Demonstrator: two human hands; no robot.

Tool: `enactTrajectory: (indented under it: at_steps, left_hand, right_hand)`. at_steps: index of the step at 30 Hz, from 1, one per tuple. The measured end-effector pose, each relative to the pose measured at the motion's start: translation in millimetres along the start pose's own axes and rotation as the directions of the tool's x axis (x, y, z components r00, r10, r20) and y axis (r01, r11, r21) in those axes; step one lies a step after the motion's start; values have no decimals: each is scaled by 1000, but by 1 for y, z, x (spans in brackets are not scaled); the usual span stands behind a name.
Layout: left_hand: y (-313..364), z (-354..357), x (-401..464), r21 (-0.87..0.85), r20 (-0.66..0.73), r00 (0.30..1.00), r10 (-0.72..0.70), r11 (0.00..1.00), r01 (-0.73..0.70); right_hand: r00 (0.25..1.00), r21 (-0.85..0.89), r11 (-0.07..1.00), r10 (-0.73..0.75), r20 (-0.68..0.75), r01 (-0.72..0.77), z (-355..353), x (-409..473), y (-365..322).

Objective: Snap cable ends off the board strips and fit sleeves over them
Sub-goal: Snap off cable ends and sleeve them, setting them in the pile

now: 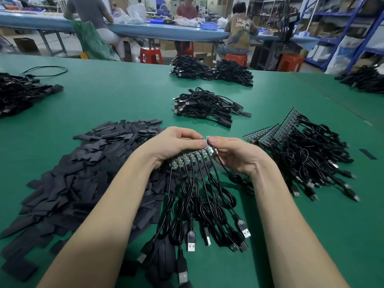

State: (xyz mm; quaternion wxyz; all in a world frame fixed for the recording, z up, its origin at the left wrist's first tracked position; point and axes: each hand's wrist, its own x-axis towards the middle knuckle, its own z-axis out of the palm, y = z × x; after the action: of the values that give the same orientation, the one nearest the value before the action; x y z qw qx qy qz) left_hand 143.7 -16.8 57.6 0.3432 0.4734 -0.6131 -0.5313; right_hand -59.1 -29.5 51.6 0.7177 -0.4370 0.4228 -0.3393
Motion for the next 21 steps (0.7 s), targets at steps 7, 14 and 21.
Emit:
enactTrajectory:
  at_steps: [7, 14, 21]
  left_hand:
    - [-3, 2, -1, -129, 45, 999, 14, 992, -8]
    - [-11, -1, 2, 83, -51, 997, 54, 995, -50]
    - [-4, 34, 14, 174, -345, 915, 208, 972, -156]
  right_hand:
    - [996, 309, 948, 71, 48, -83, 6, -1, 4]
    - [996, 224, 975, 5, -86, 15, 0, -4, -7]
    - [967, -46, 990, -141, -214, 135, 6, 1, -19]
